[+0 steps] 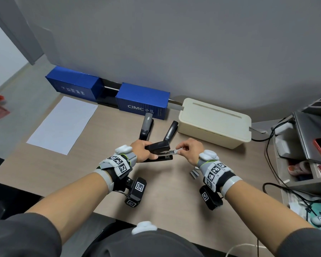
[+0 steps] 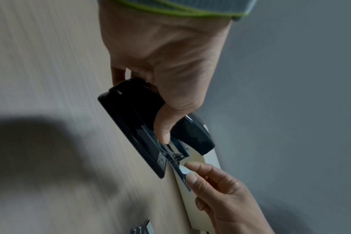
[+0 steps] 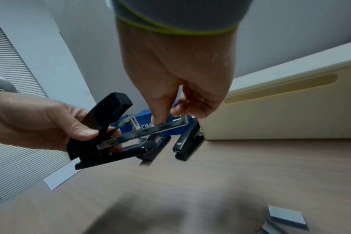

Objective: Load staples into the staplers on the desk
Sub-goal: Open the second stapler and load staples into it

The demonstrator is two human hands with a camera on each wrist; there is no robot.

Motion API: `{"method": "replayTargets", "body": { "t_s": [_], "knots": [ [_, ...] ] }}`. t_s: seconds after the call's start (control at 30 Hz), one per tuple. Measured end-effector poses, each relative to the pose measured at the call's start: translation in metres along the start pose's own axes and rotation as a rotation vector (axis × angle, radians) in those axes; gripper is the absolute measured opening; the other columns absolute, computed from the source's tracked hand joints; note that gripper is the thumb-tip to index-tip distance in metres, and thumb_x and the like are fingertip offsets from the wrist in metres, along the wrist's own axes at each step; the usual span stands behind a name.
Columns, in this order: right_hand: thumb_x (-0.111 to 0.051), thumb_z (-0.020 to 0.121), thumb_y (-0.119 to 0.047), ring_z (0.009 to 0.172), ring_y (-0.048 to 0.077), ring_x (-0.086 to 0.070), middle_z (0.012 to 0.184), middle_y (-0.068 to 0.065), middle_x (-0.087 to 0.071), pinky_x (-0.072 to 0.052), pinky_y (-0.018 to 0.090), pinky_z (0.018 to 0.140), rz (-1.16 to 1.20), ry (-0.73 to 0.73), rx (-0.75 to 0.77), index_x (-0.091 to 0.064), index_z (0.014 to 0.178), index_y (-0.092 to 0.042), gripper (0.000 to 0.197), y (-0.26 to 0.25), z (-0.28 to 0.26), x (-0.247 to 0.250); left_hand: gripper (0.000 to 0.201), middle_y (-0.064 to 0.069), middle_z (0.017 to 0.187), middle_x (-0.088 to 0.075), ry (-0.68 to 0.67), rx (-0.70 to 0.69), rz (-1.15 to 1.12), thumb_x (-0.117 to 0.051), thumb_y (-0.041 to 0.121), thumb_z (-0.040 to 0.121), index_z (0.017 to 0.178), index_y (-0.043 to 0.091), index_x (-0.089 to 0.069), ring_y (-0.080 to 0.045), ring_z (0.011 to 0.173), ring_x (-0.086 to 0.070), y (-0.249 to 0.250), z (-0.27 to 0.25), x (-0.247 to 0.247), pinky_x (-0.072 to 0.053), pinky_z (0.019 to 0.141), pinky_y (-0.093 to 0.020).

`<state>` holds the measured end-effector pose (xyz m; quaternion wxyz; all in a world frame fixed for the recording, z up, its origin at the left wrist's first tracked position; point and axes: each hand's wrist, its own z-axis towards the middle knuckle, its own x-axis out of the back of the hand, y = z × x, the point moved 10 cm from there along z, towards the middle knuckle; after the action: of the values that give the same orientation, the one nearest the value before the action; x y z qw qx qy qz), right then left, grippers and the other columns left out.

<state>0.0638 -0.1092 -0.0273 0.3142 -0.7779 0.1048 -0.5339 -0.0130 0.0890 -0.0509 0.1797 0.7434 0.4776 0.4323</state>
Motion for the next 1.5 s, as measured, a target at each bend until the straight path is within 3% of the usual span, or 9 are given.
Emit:
{"method": "replayTargets", "body": {
  "t_s": [0.37, 0.5, 0.63, 0.77, 0.87, 1.0, 1.2, 1.33, 1.5],
  "knots": [
    [-0.076, 0.076, -0.036, 0.1, 0.023, -0.048, 0.102, 0.008, -0.058, -0.04, 0.032, 0.091, -0.004, -0.028, 0.044, -0.075, 0.093, -0.033, 0.017, 0.005, 0.003, -0.005, 0.022, 0.002, 0.078, -0.068, -0.024, 0.025, -0.047, -0.083, 0.018, 0.071, 0.084, 0.031, -0.071, -0.021, 0.08, -0.062, 0.002, 0.005, -0.009, -0.045, 0.07, -0.027],
    [-0.07, 0.082, -0.03, 0.092, 0.017, -0.058, 0.1, 0.002, -0.063, -0.04, 0.025, 0.081, 0.156, 0.043, -0.065, -0.074, 0.099, -0.028, 0.018, 0.029, 0.001, 0.014, 0.024, -0.002, 0.084, -0.07, -0.039, 0.047, -0.07, -0.084, 0.017, 0.07, 0.086, 0.03, -0.071, -0.024, 0.086, -0.064, -0.001, 0.009, -0.016, -0.049, 0.083, -0.031],
    [-0.066, 0.085, -0.021, 0.079, 0.017, -0.063, 0.081, -0.003, -0.069, -0.049, 0.029, 0.078, 0.286, 0.089, -0.245, -0.072, 0.088, -0.025, 0.009, 0.081, -0.004, 0.03, 0.025, -0.003, 0.084, -0.07, -0.041, 0.073, -0.095, -0.084, 0.012, 0.07, 0.086, 0.027, -0.071, -0.024, 0.085, -0.064, -0.005, 0.013, -0.023, -0.048, 0.079, -0.029],
    [-0.069, 0.081, -0.013, 0.074, 0.021, -0.059, 0.068, -0.008, -0.063, -0.051, 0.034, 0.078, 0.244, 0.019, -0.445, -0.066, 0.066, -0.03, 0.023, 0.151, -0.018, 0.012, 0.03, -0.007, 0.085, -0.067, -0.066, 0.104, -0.15, -0.078, 0.001, 0.072, 0.095, 0.018, -0.07, -0.025, 0.081, -0.062, -0.012, 0.015, -0.035, -0.046, 0.065, -0.026],
    [-0.07, 0.078, -0.015, 0.066, 0.021, -0.06, 0.073, 0.0, -0.067, -0.052, 0.03, 0.071, 0.228, -0.058, -0.553, -0.07, 0.079, -0.021, 0.006, 0.175, -0.037, -0.006, 0.035, -0.01, 0.086, -0.067, -0.054, 0.132, -0.19, -0.074, -0.006, 0.07, 0.1, 0.012, -0.07, -0.027, 0.078, -0.061, -0.019, 0.013, -0.038, -0.049, 0.062, -0.028],
    [-0.073, 0.071, -0.02, 0.081, 0.016, -0.063, 0.087, -0.005, -0.067, -0.046, 0.021, 0.078, 0.146, -0.084, -0.565, -0.07, 0.09, -0.027, 0.02, 0.184, -0.041, -0.023, 0.036, -0.009, 0.082, -0.064, -0.054, 0.168, -0.154, -0.073, -0.01, 0.068, 0.095, 0.012, -0.069, -0.025, 0.078, -0.058, -0.029, 0.014, -0.044, -0.043, 0.056, -0.023],
    [-0.08, 0.065, -0.021, 0.068, 0.014, -0.056, 0.084, -0.002, -0.061, -0.036, 0.02, 0.058, 0.083, -0.047, -0.503, -0.067, 0.076, -0.028, 0.019, 0.177, -0.024, -0.037, 0.036, -0.01, 0.083, -0.066, -0.051, 0.224, -0.143, -0.075, -0.009, 0.068, 0.096, 0.013, -0.07, -0.025, 0.079, -0.06, -0.045, 0.014, -0.049, -0.043, 0.056, -0.022],
    [-0.081, 0.063, -0.025, 0.072, 0.019, -0.056, 0.091, 0.003, -0.057, -0.036, 0.023, 0.062, 0.062, -0.02, -0.503, -0.063, 0.066, -0.029, 0.018, 0.179, -0.022, -0.041, 0.033, -0.008, 0.082, -0.065, -0.055, 0.245, -0.113, -0.076, -0.007, 0.068, 0.091, 0.016, -0.069, -0.024, 0.079, -0.059, -0.051, 0.014, -0.049, -0.042, 0.058, -0.022],
    [-0.073, 0.068, -0.026, 0.076, 0.017, -0.06, 0.086, -0.003, -0.064, -0.04, 0.023, 0.064, 0.04, -0.049, -0.491, -0.067, 0.075, -0.026, 0.01, 0.178, -0.023, -0.035, 0.03, -0.006, 0.078, -0.065, -0.044, 0.245, -0.046, -0.079, -0.002, 0.066, 0.075, 0.024, -0.066, -0.023, 0.077, -0.058, -0.053, 0.015, -0.044, -0.044, 0.064, -0.025]
  ]
}}
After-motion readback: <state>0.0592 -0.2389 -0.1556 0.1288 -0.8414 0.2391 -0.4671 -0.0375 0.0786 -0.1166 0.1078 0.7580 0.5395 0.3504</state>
